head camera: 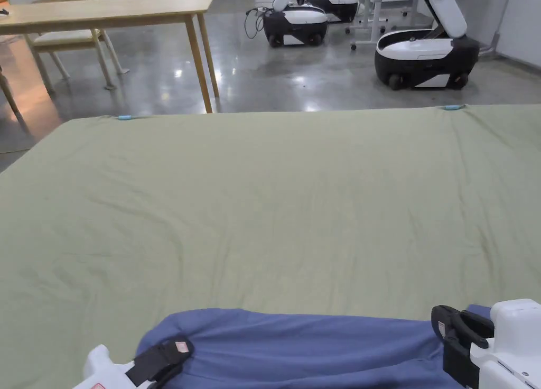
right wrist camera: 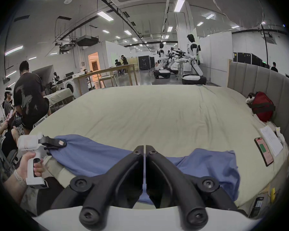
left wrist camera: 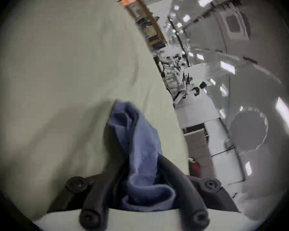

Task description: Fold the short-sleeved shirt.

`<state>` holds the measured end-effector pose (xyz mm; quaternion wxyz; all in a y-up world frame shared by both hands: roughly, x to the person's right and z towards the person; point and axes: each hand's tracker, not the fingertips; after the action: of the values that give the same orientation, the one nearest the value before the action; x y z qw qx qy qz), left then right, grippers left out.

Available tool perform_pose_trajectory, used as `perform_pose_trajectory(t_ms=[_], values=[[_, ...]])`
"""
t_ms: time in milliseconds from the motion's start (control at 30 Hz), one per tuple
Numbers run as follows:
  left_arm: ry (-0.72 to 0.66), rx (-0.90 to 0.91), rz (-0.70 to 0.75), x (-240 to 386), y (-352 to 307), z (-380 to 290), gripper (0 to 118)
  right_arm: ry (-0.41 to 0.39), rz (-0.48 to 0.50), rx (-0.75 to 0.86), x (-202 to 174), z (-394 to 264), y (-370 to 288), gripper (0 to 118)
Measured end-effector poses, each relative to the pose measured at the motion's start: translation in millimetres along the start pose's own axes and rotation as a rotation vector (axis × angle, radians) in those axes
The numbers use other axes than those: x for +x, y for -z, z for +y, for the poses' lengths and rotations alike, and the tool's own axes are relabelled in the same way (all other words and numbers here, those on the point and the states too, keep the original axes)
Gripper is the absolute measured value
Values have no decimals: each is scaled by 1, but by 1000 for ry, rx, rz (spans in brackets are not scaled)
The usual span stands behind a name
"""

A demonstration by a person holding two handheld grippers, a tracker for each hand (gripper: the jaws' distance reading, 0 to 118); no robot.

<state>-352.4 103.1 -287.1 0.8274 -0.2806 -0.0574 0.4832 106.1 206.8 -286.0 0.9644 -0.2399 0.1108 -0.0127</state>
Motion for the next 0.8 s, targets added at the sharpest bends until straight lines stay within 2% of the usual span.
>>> perform_pose_trajectory(t_ms=[67, 167, 333, 467, 600, 733, 767, 800], values=[[54, 20, 45, 16, -9, 7, 6, 9, 5, 4, 1, 0, 0, 4], [274, 73, 122, 32, -13, 14, 6, 28, 11, 11, 4, -1, -1, 4], [843, 34, 131, 135, 7, -30, 6, 31, 16, 14, 9, -3, -7, 4], [1179, -70, 140, 191, 53, -101, 6, 38, 9, 19, 20, -7, -13, 4], [1380, -222, 218, 210, 106, -181, 6, 20, -29, 9, 33, -13, -17, 4], [1466, -258, 374, 199, 146, -220, 7, 34, -41, 1, 47, -17, -21, 4], [1454, -264, 400, 194, 154, -221, 16, 42, -33, -5, 50, -17, -21, 4], [1417, -273, 396, 191, 157, -217, 57, 44, -30, -7, 51, -18, -21, 4]])
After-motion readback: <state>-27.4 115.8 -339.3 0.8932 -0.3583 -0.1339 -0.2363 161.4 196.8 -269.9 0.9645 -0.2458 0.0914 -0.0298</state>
